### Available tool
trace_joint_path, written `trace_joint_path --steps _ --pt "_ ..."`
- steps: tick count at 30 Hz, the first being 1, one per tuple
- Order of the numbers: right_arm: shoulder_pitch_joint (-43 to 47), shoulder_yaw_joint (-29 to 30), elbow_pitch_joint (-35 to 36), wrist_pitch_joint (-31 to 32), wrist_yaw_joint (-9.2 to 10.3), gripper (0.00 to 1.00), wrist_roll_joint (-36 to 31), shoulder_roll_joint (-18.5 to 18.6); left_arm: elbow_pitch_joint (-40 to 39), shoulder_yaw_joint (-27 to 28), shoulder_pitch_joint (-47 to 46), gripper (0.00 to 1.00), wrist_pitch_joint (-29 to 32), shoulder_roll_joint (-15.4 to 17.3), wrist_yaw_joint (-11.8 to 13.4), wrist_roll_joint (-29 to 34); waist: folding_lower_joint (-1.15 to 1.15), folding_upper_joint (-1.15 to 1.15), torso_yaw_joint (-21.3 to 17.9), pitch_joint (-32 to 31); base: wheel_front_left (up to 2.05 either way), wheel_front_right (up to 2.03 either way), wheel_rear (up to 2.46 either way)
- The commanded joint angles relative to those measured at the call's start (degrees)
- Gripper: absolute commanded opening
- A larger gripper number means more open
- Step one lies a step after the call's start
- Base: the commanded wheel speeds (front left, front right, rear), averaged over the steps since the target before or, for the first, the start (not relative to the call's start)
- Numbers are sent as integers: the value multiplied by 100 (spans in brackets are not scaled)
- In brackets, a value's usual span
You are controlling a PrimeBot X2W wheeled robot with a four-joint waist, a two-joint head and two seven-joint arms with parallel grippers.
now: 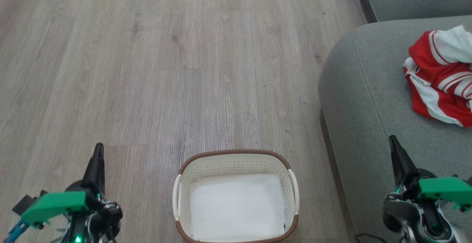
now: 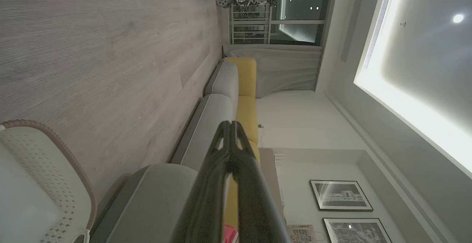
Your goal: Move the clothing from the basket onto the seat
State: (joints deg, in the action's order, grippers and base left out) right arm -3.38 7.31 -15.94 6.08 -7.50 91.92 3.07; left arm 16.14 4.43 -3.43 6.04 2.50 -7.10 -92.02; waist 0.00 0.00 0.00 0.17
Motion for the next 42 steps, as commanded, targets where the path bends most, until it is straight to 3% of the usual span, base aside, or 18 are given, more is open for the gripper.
trace_joint_path --steps 1,42 --pt "-280 -89 191 33 1 0 32 -8 -208 211 -278 0 47 38 -38 -13 0 0 0 0 0 0 0" --pt "-281 -81 191 39 1 0 26 -14 -209 210 -277 0 46 38 -38 -14 0 0 0 0 0 0 0"
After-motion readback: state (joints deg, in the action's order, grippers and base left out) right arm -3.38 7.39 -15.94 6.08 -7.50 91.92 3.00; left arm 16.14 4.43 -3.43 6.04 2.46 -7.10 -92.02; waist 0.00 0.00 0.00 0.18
